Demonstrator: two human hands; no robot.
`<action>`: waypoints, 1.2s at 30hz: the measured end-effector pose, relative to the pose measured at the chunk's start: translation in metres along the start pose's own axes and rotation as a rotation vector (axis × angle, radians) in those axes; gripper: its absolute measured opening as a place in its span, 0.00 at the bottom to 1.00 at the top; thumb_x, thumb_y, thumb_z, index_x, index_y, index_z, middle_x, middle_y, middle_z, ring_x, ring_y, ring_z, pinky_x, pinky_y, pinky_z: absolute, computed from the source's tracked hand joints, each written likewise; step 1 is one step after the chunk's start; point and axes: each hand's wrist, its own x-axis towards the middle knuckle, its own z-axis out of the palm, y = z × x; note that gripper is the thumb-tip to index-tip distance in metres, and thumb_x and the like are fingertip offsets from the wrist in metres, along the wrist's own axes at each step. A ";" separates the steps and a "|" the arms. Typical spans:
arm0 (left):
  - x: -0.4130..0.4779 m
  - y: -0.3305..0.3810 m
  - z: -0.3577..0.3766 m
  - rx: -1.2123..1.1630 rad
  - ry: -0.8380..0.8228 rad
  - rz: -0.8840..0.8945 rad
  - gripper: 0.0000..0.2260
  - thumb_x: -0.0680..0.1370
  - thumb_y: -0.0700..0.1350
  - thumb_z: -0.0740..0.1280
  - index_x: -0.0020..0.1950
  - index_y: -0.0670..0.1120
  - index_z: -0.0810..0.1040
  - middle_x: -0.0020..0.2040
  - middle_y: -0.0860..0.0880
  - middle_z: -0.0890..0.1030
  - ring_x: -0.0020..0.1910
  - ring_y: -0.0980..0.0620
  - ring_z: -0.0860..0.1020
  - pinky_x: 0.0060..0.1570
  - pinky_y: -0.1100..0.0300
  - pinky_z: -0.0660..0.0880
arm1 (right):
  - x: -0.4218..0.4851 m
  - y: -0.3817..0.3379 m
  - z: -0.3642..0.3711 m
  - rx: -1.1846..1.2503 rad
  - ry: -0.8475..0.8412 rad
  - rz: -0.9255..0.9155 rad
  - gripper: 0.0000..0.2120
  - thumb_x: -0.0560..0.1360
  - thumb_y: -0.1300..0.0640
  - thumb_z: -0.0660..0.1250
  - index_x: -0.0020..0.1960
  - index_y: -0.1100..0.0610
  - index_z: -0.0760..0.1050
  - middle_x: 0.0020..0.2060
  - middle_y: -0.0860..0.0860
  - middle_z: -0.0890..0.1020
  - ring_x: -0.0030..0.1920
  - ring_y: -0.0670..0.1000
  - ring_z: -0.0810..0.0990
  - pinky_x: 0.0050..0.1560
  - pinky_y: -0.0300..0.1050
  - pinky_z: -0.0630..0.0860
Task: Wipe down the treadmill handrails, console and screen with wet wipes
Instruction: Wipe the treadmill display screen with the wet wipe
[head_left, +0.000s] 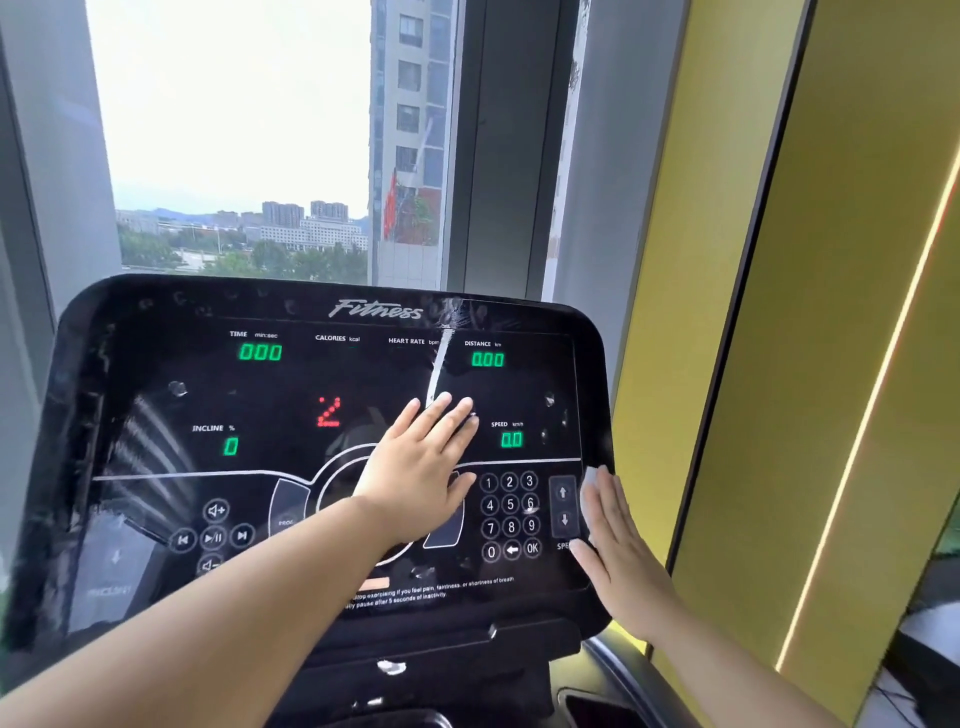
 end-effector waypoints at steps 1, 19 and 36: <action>0.000 0.000 0.000 0.002 -0.004 0.000 0.36 0.73 0.60 0.36 0.76 0.46 0.56 0.77 0.48 0.55 0.77 0.47 0.52 0.71 0.52 0.40 | 0.006 0.000 -0.004 -0.004 0.018 -0.003 0.34 0.73 0.32 0.31 0.68 0.49 0.20 0.65 0.38 0.18 0.68 0.38 0.22 0.68 0.33 0.31; 0.001 -0.001 0.007 0.017 0.030 -0.002 0.28 0.73 0.58 0.52 0.63 0.44 0.78 0.64 0.46 0.77 0.64 0.45 0.75 0.62 0.45 0.70 | 0.039 -0.003 -0.034 0.158 0.081 0.011 0.31 0.81 0.43 0.43 0.71 0.46 0.23 0.68 0.41 0.22 0.68 0.37 0.23 0.73 0.42 0.37; -0.001 0.004 0.006 0.013 0.025 -0.018 0.37 0.73 0.61 0.37 0.76 0.44 0.57 0.77 0.46 0.56 0.76 0.45 0.52 0.72 0.50 0.42 | 0.047 -0.003 -0.040 0.173 0.080 0.012 0.30 0.81 0.43 0.43 0.70 0.45 0.24 0.69 0.42 0.24 0.69 0.39 0.24 0.71 0.42 0.35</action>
